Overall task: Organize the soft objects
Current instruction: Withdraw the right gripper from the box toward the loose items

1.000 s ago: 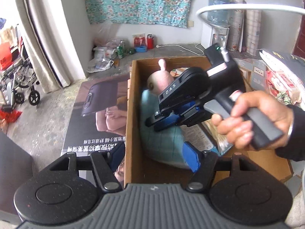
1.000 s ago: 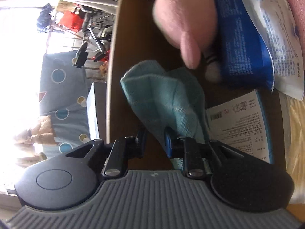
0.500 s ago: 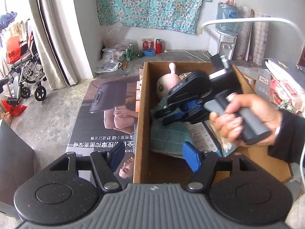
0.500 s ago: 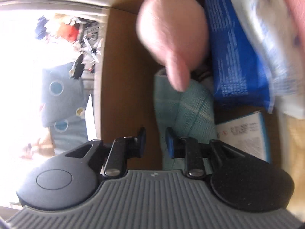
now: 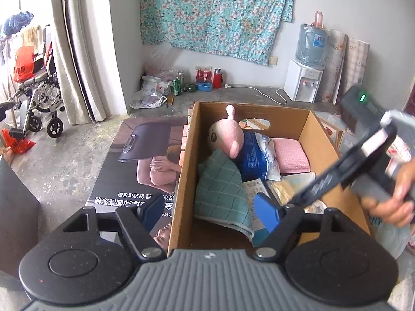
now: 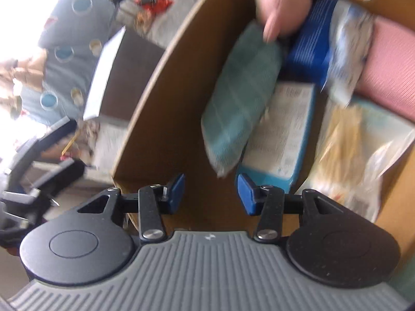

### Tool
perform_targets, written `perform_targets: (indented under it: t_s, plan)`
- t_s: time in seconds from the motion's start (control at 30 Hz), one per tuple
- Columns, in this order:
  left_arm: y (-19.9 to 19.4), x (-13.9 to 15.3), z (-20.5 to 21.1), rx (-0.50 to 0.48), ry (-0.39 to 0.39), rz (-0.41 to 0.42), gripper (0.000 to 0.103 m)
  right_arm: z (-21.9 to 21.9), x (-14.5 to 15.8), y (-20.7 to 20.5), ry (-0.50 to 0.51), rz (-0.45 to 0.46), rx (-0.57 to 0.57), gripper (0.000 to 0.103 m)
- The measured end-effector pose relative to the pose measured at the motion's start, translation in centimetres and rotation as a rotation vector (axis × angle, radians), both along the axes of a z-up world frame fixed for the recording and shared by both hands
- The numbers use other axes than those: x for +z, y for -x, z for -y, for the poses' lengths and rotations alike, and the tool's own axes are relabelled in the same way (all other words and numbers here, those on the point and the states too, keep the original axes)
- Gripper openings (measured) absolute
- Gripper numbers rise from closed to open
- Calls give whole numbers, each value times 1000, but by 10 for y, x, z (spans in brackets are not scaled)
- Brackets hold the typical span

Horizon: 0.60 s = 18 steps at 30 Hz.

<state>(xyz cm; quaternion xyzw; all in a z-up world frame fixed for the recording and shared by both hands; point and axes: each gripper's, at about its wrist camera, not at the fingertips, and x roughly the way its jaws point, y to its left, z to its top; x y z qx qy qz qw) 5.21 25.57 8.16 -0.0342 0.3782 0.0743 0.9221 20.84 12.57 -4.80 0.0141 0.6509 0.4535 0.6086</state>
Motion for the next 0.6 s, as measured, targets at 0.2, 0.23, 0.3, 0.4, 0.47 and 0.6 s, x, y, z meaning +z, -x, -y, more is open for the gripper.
perform_targets:
  t_s: [0.2,0.23,0.3,0.4,0.47,0.6]
  plan:
    - [7,-6,-1,42,7,-17,78,-25,-48,18,143,-114,24,45]
    - [8,-6,-2,47,10,-23,78,-27,-55,19,158,-127,23,45]
    - [11,-8,-4,52,20,-28,78,-26,-61,21,166,-134,16,45]
    - [15,-10,-8,52,33,-26,78,-22,-56,13,151,-117,-21,46]
    - [17,-10,-10,58,39,-23,78,-19,-56,5,130,-138,-59,46]
    - [18,-10,-14,65,56,-18,78,-10,-59,-3,86,-189,-112,45]
